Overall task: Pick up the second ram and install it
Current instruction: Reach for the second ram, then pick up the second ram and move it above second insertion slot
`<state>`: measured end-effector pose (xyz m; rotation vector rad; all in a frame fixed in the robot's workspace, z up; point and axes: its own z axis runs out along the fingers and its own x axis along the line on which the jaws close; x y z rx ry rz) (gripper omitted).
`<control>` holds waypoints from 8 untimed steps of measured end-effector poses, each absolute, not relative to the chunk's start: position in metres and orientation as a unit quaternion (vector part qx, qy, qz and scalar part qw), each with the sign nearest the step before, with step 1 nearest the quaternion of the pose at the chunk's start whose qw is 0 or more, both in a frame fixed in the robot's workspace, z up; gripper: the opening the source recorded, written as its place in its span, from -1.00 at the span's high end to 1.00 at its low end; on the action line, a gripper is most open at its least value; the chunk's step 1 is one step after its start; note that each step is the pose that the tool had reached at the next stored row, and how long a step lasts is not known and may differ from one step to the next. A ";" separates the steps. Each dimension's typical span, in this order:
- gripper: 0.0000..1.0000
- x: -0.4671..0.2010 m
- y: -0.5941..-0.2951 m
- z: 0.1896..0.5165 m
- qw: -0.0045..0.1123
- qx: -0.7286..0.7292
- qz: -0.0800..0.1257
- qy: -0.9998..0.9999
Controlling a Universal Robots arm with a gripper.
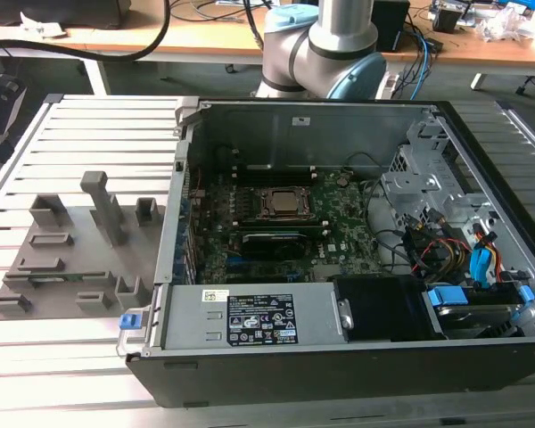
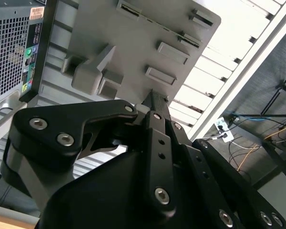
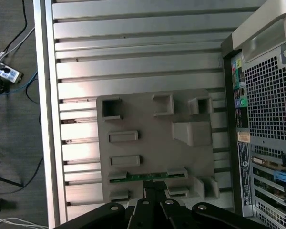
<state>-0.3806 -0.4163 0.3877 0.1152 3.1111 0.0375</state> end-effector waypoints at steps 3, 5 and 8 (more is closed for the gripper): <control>0.79 -0.381 -0.416 0.388 0.014 0.037 0.012 0.999; 0.79 -0.381 -0.416 0.388 0.014 0.037 0.012 0.999; 0.79 -0.381 -0.416 0.388 0.014 0.037 0.012 0.999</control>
